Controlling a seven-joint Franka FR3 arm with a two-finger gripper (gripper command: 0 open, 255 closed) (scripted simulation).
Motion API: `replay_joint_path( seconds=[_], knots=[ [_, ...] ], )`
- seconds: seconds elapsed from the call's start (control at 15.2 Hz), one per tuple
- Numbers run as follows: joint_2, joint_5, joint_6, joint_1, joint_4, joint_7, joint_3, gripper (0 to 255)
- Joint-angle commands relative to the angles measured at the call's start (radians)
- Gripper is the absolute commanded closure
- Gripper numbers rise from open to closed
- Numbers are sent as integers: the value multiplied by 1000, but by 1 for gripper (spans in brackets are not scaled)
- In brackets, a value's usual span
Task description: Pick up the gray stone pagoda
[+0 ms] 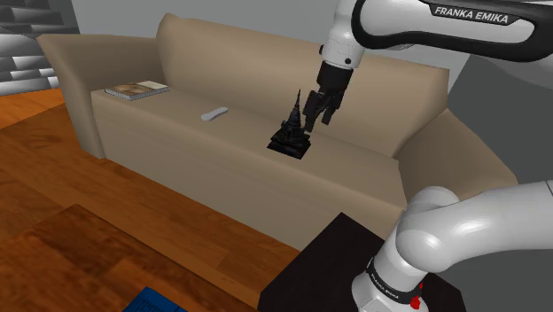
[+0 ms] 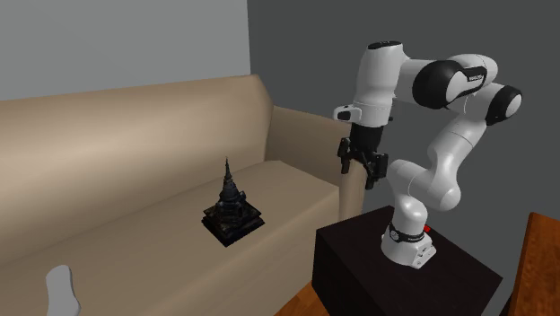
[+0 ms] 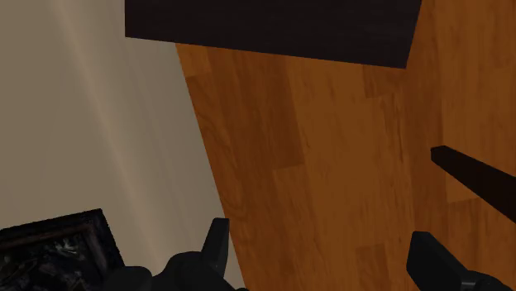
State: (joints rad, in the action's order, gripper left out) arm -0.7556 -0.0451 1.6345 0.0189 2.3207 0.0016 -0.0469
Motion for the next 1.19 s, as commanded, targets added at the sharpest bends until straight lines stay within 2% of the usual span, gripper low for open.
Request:
replay_joint_path(
  seconds=[0.0, 0.33, 0.66, 0.92, 1.12],
  knots=[
    [0, 0, 0, 0, 0, 0, 0, 0],
    [-6, 46, 156, -3, 70, -212, 141, 0],
    [48, 62, 312, 13, 87, -431, 295, 0],
    [129, 37, 425, 52, 58, -618, 429, 0],
    [207, -11, 495, 102, 12, -769, 537, 0]
  ],
)
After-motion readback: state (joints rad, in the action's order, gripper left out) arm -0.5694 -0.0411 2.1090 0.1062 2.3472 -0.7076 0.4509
